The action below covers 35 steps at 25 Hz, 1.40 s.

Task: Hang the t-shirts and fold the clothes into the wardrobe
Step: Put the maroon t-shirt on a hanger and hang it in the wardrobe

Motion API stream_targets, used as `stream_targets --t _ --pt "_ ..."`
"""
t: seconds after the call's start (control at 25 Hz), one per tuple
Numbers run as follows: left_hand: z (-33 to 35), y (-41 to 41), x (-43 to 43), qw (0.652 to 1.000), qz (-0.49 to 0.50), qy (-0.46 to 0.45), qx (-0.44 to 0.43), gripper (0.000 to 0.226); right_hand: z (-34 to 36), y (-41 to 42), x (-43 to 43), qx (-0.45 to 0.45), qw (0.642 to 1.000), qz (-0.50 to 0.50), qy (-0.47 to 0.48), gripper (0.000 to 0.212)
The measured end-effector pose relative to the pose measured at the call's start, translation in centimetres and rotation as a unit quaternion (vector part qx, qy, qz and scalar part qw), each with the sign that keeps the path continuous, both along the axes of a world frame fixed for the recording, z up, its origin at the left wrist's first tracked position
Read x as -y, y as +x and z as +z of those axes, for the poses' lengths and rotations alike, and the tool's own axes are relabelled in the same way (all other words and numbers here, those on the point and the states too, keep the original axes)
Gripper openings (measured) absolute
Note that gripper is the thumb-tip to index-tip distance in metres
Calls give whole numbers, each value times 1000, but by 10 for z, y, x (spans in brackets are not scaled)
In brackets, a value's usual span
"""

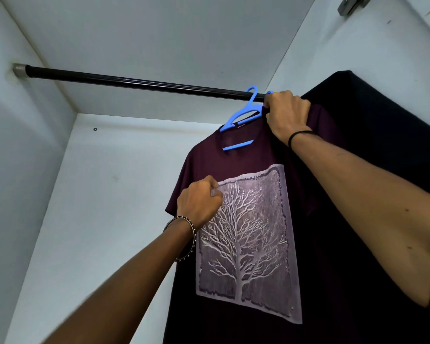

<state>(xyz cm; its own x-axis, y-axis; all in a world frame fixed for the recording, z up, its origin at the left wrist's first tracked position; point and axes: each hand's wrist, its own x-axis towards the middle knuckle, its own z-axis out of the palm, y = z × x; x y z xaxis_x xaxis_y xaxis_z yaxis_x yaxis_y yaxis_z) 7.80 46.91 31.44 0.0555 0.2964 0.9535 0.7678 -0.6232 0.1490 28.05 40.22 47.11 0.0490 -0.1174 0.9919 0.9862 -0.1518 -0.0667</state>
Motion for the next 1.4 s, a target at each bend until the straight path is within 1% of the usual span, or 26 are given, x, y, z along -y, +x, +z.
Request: stream_targets --t 0.32,0.44,0.6,0.76,0.88,0.96,1.08,1.24,1.32,1.4 --pt "-8 14 -10 1000 -26 -5 -5 20 -9 10 -3 -2 999 -51 -13 26" --pt "-16 20 -10 999 -41 -9 -8 17 -16 11 -3 -17 997 -76 -13 28" --pt "-25 22 -1 999 -47 -6 -15 19 -24 9 -2 -23 995 -91 -23 30" --pt "-27 19 9 999 -49 -10 -13 18 -36 5 3 3 995 -95 -18 28" --pt "-28 21 17 998 -59 -15 -12 17 -53 3 2 47 995 -86 -24 27" --pt "-29 24 24 998 -63 -19 -10 17 -65 -1 1 65 994 -75 -37 24" --pt "-31 30 37 997 -75 -25 -12 20 -85 -8 3 67 994 -66 -50 18" --pt "-35 36 55 995 -92 -28 -16 21 -103 -17 14 77 992 -83 -60 13" --pt "-37 38 64 995 -98 -30 -21 20 -110 -21 27 70 990 -88 -83 14" --pt "-40 36 73 994 -99 -32 -24 21 -116 -24 41 39 986 -99 -126 21"
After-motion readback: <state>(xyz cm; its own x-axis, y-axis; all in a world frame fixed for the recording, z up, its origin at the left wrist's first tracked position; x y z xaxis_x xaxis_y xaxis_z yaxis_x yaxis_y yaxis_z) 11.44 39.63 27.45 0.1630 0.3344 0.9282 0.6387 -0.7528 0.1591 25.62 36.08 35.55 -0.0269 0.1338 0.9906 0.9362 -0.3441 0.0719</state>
